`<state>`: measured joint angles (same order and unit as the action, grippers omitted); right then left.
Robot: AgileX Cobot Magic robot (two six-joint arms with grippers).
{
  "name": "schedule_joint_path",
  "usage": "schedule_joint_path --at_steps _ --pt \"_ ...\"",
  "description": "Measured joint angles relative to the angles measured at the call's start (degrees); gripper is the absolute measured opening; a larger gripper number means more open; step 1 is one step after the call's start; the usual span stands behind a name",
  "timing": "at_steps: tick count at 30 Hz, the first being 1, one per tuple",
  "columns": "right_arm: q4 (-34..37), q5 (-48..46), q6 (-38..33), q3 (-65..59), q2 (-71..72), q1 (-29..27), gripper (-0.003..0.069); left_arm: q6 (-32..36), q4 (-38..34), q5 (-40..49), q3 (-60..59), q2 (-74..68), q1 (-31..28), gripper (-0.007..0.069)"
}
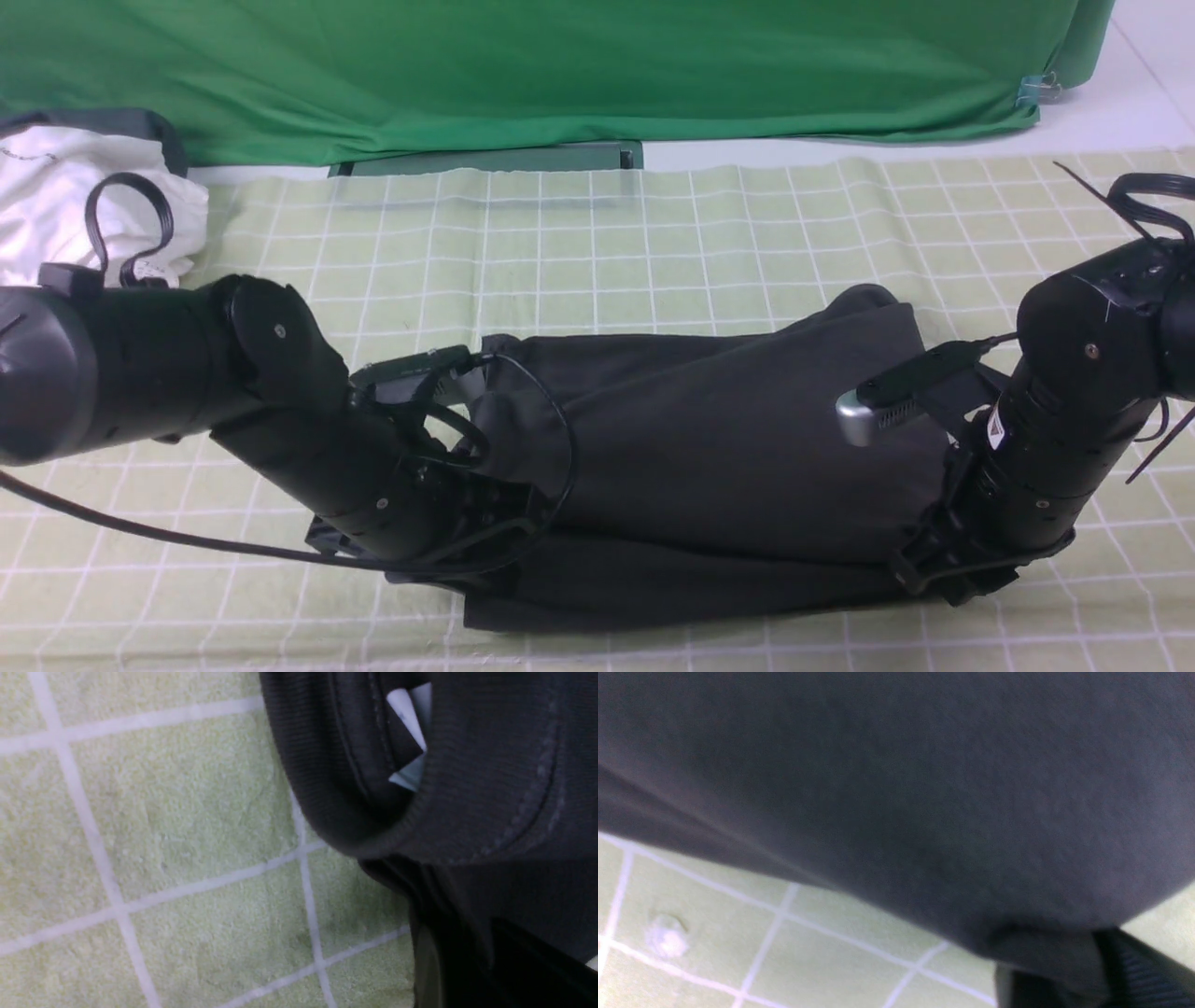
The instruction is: Fold a long-sleeved shirt over a green coffee tablecloth.
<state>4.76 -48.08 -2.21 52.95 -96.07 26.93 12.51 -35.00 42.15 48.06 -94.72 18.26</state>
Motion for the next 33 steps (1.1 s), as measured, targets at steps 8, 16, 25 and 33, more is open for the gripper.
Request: schedule_joint_path --at_steps 8,16,25,33 --pt "-1.3 -14.9 -2.7 8.0 3.6 0.0 0.0279 -9.1 16.7 13.5 13.1 0.1 0.0 0.0276" --pt "-3.0 -20.5 -2.8 12.1 20.5 0.0 0.0092 -14.0 23.9 25.4 25.5 0.3 0.0 0.0428" --pt "-3.3 -21.0 -2.3 12.2 48.6 0.0 0.0051 -14.1 20.5 24.1 27.7 0.3 0.0 0.0435" --pt "-3.3 -1.1 -2.7 1.5 71.4 0.0 0.0006 -9.0 20.2 24.9 27.7 0.3 0.0 0.0185"
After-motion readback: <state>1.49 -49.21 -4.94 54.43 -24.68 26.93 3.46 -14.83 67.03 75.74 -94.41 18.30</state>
